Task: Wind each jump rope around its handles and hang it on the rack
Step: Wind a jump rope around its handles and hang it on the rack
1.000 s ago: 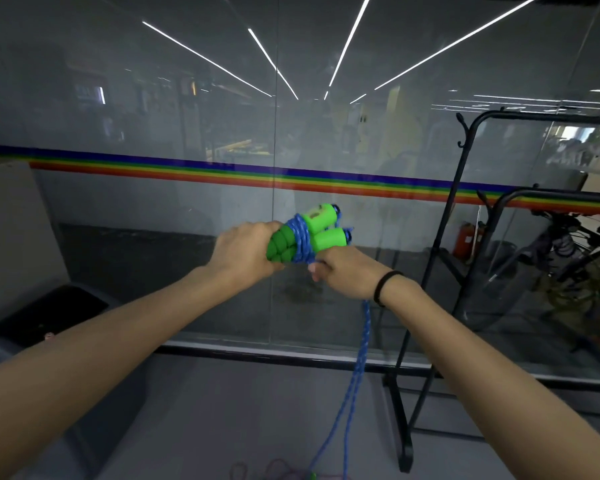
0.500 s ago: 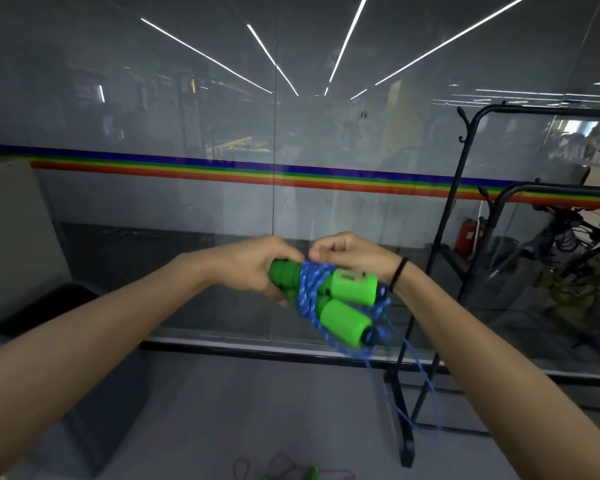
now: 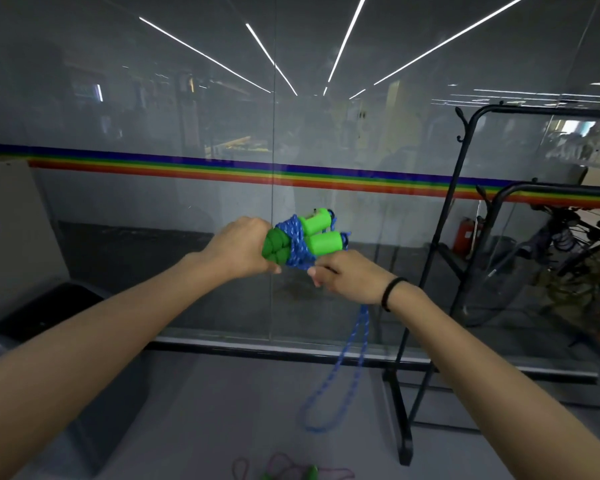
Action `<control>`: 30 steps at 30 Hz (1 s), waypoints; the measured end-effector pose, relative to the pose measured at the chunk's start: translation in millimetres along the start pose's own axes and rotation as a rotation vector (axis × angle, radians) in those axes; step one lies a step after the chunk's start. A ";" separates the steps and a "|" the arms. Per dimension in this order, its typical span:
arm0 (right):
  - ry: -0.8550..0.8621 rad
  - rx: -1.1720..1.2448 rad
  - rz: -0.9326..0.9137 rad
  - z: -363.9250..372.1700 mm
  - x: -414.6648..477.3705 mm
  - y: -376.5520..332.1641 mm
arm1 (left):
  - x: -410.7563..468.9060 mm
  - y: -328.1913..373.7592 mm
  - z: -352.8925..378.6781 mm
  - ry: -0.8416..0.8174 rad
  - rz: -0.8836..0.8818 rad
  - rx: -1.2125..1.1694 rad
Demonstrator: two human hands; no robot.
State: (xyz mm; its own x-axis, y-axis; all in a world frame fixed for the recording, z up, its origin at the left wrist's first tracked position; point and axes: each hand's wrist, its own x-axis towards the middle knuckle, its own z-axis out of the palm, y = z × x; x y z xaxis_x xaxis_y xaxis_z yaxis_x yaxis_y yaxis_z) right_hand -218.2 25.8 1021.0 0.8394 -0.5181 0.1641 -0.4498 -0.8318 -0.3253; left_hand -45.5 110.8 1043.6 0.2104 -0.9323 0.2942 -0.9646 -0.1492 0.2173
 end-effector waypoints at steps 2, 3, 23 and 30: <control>-0.029 -0.135 -0.028 -4.6 -0.9 -7.0 | -1.9 1.8 1.7 -0.039 0.036 0.259; -0.050 -0.186 -0.043 -6.9 -0.3 -9.6 | -2.1 2.5 2.7 -0.067 0.061 0.369; 0.053 0.699 0.083 2.0 1.9 9.6 | -13.8 6.5 3.7 0.039 -0.066 -1.159; -0.134 -0.254 -0.094 -6.3 3.4 -9.8 | -8.8 -11.9 12.1 -0.108 -0.133 0.233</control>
State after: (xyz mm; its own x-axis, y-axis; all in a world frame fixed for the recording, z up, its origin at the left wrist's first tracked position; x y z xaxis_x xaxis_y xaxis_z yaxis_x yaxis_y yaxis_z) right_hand -212.8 31.0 1030.6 0.9062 -0.4195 0.0530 -0.4158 -0.9069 -0.0685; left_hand -37.8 116.8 1027.1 0.3316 -0.9273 0.1737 -0.9427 -0.3327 0.0236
